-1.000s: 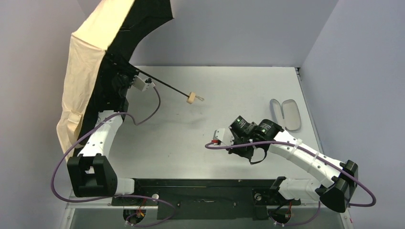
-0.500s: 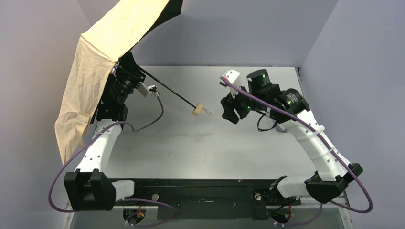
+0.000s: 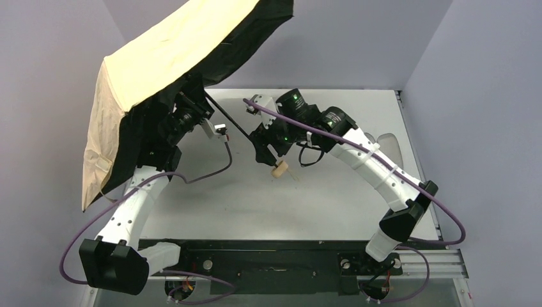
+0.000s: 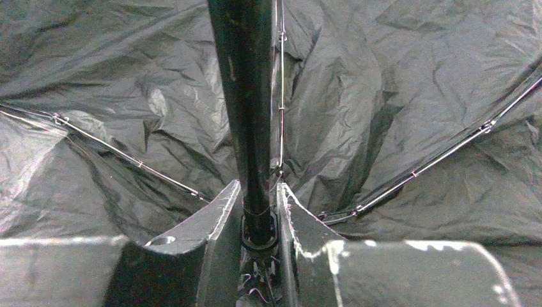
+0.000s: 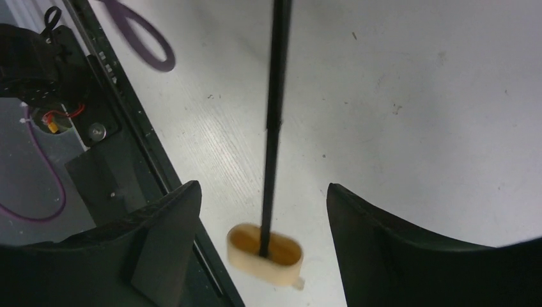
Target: Open the umbrella
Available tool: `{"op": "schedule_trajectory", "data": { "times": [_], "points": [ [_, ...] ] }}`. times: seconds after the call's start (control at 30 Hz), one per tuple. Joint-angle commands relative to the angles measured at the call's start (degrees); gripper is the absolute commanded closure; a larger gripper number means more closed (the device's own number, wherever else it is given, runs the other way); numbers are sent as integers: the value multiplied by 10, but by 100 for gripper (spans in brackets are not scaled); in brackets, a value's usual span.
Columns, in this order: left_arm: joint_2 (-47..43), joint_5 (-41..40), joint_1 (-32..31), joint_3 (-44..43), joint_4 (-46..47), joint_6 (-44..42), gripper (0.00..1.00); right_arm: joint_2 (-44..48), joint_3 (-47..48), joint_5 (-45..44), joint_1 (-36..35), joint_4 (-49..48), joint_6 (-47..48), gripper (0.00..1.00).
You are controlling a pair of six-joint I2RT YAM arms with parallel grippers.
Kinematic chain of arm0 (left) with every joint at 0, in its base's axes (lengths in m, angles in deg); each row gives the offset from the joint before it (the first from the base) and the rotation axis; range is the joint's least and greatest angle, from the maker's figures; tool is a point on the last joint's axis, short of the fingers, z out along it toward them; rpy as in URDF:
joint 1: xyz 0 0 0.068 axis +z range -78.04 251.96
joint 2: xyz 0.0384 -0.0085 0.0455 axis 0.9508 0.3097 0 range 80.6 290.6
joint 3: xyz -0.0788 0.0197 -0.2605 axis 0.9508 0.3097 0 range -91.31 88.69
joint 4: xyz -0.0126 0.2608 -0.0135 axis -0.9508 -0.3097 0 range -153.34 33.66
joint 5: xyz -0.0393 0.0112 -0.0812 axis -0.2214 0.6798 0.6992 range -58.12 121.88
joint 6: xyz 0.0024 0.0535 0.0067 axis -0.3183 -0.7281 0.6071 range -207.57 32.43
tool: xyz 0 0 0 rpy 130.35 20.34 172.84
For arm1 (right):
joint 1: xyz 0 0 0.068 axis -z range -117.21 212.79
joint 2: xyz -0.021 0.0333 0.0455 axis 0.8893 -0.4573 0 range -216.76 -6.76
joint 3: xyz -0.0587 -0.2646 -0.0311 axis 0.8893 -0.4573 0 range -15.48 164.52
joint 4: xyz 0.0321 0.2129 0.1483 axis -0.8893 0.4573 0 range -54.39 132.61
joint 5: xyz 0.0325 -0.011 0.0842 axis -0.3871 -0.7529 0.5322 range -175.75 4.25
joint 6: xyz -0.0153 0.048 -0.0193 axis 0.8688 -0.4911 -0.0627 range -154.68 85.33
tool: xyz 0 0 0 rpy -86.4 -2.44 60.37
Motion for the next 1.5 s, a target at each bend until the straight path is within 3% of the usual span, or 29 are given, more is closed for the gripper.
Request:
{"op": "schedule_trajectory", "data": {
  "times": [0.0, 0.17, 0.33, 0.53, 0.83, 1.13, 1.47],
  "points": [
    [-33, -4, -18, -21, 27, -8, 100, -17, 10, -40, -1, -30, -21, 36],
    [-32, -11, -24, -33, 26, -7, 100, -31, -41, -8, -14, -20, 10, 63],
    [-19, -27, -19, -47, 35, 1, 100, -18, -129, 7, -27, -3, 47, 74],
    [7, -41, 13, -59, 67, -1, 100, 13, -204, 5, -27, 27, 88, 100],
    [53, -93, 69, -74, 104, -7, 100, 77, -259, -4, -33, 58, 115, 100],
    [72, -96, 110, -84, 115, -7, 100, 111, -308, -28, -33, 68, 135, 100],
    [90, -100, 123, -96, 119, -9, 100, 128, -338, -31, -33, 68, 136, 100]
  ]
}}
